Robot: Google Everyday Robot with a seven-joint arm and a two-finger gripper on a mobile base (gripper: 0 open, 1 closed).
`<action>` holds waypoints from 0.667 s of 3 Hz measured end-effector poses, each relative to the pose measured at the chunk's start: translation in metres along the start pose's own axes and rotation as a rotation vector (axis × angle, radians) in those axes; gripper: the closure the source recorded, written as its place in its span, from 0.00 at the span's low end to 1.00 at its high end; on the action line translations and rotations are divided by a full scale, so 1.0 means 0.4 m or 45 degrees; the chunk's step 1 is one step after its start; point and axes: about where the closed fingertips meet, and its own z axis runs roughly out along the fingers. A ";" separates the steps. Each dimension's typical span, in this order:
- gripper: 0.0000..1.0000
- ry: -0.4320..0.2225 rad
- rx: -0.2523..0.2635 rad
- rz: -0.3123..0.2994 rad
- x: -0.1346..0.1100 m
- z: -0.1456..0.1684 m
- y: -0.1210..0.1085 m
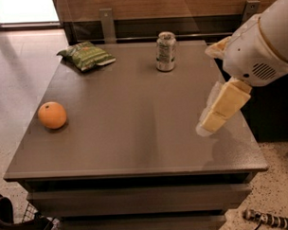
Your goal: Move orange near green jalapeno chip bag
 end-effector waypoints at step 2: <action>0.00 -0.414 -0.029 -0.034 -0.249 0.150 0.000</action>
Offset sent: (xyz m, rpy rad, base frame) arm 0.0580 0.1544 0.0017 0.4193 -0.1317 0.1551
